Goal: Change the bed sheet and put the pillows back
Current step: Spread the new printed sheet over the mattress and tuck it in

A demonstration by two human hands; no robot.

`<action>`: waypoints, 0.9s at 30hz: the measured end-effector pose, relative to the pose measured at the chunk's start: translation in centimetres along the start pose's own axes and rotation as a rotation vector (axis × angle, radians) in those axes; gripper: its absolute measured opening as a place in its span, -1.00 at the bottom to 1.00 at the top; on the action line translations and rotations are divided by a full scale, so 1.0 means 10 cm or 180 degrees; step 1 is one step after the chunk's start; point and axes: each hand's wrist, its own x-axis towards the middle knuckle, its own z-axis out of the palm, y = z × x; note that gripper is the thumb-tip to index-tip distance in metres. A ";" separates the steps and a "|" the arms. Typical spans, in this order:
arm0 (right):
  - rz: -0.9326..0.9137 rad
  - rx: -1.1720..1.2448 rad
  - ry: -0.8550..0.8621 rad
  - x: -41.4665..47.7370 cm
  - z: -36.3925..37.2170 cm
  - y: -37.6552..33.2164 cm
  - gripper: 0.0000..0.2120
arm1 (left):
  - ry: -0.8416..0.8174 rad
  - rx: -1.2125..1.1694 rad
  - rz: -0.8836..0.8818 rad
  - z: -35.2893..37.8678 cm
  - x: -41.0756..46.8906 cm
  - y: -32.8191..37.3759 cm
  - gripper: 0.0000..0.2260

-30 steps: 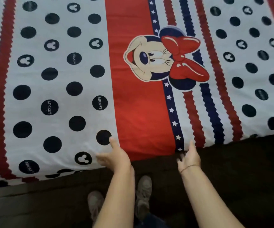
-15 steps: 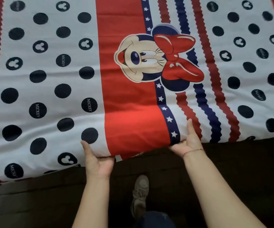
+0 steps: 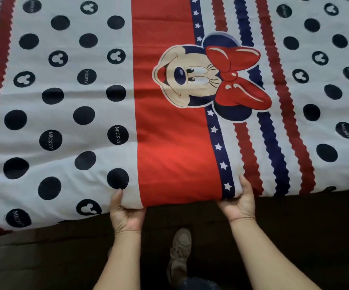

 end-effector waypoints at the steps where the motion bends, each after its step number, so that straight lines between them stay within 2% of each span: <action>1: 0.0064 -0.0074 0.0046 0.02 -0.05 0.01 -0.69 | 0.0097 0.0000 -0.0074 -0.09 0.02 0.03 -0.26; 3: 0.0083 -0.0297 0.0180 0.04 -0.09 -0.03 -0.68 | 0.0262 0.0088 -0.0284 -0.20 0.04 0.09 -0.12; 4: 0.0057 -0.0446 0.0288 0.05 -0.09 -0.04 -0.66 | 0.0390 0.0203 -0.0338 -0.22 0.02 0.12 -0.12; 8: 0.0014 -0.1113 0.0858 -0.01 -0.02 -0.05 -0.65 | 0.1190 0.0933 -0.0441 -0.20 -0.05 0.27 -0.53; 11: -0.0051 -0.1401 0.1220 -0.12 0.07 0.00 -0.45 | 0.1529 0.1564 -0.0722 -0.10 -0.12 0.42 -0.68; 14: -0.0089 -0.1275 0.1177 -0.30 0.12 0.20 -0.43 | 0.1635 0.1834 -0.0808 -0.02 -0.21 0.62 -0.80; 19: 0.0462 -0.1318 0.0844 -0.65 0.16 1.10 -0.14 | 0.1699 0.1179 -0.0490 -0.12 -0.33 1.32 -0.84; 21: 0.0693 -0.1362 0.0764 -0.78 0.26 1.58 -0.08 | 0.1826 0.1100 -0.0262 -0.21 -0.35 1.71 -0.73; 24: 0.0935 -0.1340 0.0680 -0.91 0.49 2.29 -0.12 | 0.1924 0.1110 0.0009 -0.23 -0.37 2.28 -0.54; 27: 0.0906 -0.1352 0.0595 -0.98 0.86 2.97 -0.15 | 0.1514 0.0990 0.0099 -0.18 -0.34 2.93 -0.56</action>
